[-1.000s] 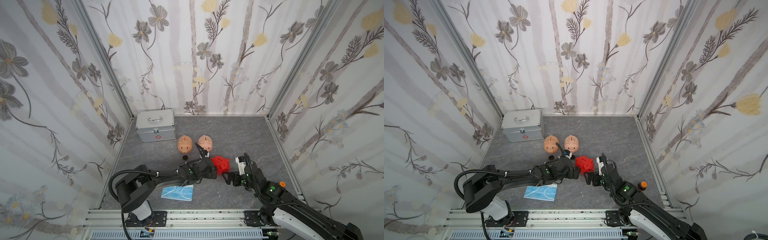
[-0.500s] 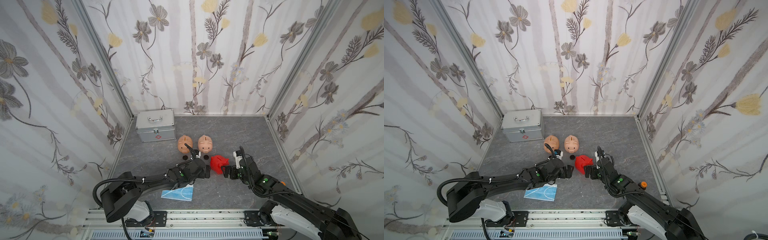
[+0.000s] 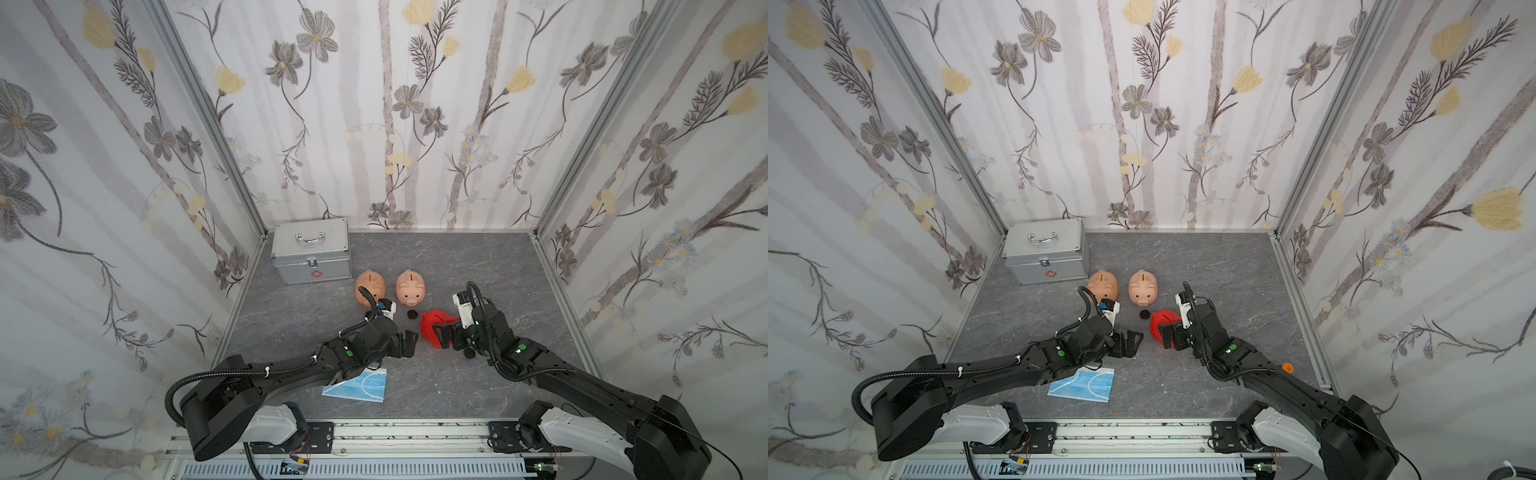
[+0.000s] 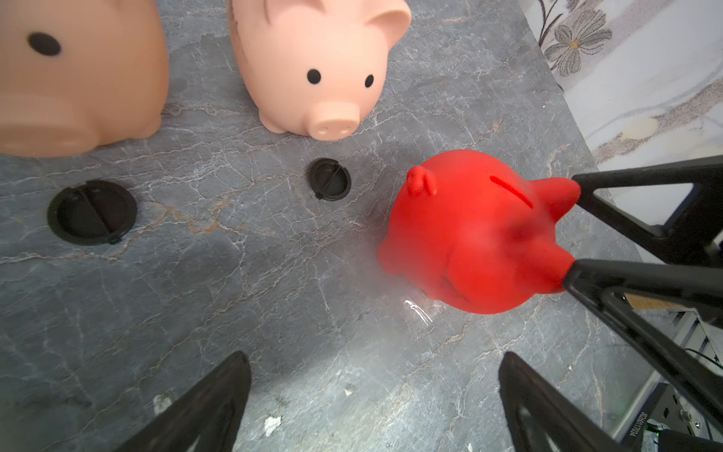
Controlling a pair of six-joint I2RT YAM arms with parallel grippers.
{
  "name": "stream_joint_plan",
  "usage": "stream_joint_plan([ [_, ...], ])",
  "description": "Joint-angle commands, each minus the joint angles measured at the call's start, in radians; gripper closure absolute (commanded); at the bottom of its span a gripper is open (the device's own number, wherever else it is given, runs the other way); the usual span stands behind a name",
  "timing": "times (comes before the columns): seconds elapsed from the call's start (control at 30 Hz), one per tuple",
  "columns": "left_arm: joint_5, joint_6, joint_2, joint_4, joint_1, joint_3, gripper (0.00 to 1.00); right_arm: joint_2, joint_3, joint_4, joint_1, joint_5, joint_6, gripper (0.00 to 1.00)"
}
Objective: Open piggy banks
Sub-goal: Move the piggy bank to the center of the board.
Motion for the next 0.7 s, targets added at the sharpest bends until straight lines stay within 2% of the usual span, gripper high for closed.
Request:
stream_joint_plan([
  [0.0,0.019,0.019,-0.007,0.027,0.007,-0.002,0.00,0.029,0.025,0.031,0.001,0.047,-0.041,0.00],
  [0.2,0.039,0.028,-0.005,0.035,0.014,-0.005,0.00,0.087,0.048,0.034,-0.003,0.051,-0.065,0.00],
  [0.5,0.057,0.034,-0.011,0.037,0.019,-0.007,0.00,0.142,0.077,0.036,-0.001,-0.022,-0.111,0.00],
  [0.67,0.063,0.037,-0.025,0.032,0.027,-0.017,0.00,0.160,0.087,0.019,0.028,-0.022,-0.111,0.00],
])
